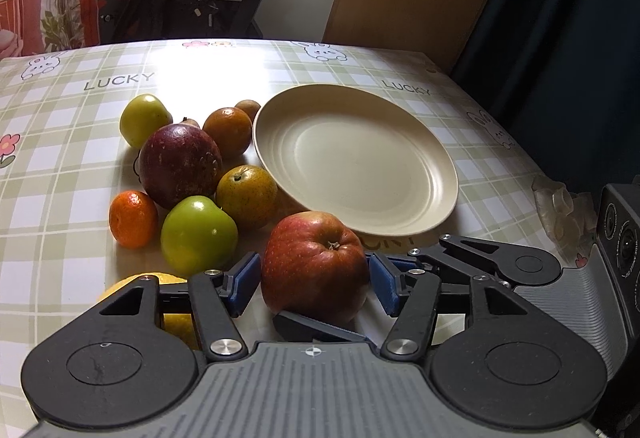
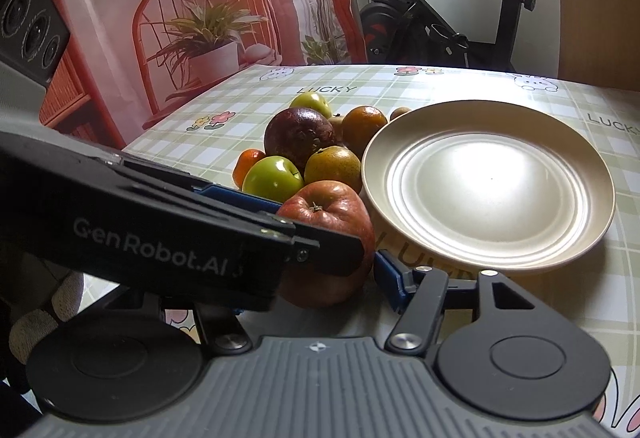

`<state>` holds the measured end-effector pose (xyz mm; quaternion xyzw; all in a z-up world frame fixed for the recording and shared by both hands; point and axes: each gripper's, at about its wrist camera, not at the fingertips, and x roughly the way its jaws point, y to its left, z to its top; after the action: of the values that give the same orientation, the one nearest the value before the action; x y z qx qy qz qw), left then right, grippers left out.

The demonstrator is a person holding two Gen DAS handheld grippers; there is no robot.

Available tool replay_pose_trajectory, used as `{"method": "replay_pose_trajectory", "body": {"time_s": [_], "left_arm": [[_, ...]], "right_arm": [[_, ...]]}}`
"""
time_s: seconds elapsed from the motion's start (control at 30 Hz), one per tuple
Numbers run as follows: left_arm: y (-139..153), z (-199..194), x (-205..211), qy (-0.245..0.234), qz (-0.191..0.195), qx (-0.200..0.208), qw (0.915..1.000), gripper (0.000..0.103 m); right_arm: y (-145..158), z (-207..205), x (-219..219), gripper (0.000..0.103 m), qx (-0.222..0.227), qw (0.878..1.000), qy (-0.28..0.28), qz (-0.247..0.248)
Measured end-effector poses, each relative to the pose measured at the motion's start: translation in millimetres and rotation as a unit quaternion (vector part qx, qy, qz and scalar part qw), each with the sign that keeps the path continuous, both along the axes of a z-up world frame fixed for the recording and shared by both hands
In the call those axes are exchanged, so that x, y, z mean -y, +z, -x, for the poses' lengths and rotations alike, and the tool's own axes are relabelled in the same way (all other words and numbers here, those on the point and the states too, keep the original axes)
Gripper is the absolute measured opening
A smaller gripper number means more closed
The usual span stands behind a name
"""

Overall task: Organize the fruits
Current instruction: 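Carry the red apple with the left tool onto the cream plate and release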

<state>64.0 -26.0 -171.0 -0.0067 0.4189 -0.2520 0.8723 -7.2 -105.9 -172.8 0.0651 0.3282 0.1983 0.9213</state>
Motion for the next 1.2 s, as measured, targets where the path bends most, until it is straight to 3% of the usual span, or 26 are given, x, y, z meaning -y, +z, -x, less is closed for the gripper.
{"method": "replay_pose_trajectory", "body": {"time_s": [0.2, 0.4, 0.63, 0.9, 1.2], "left_arm": [[1, 2, 6, -0.004, -0.010, 0.004, 0.9999, 0.063], [19, 3, 14, -0.026, -0.014, 0.042, 0.9987, 0.063], [39, -27, 28, -0.039, 0.002, 0.058, 0.9975, 0.063], [33, -92, 41, -0.038, 0.023, 0.025, 0.9987, 0.063], [12, -131, 55, -0.026, 0.003, 0.006, 0.9996, 0.063]], "right_arm": [[2, 4, 3, 0.063, 0.003, 1.000, -0.006, -0.004], [17, 9, 10, 0.063, 0.034, 0.999, -0.023, -0.002], [37, -13, 25, 0.063, 0.060, 0.997, -0.041, 0.010], [29, -64, 45, 0.063, 0.051, 0.996, -0.067, 0.001], [10, -105, 47, 0.063, 0.032, 0.997, -0.068, 0.028]]}}
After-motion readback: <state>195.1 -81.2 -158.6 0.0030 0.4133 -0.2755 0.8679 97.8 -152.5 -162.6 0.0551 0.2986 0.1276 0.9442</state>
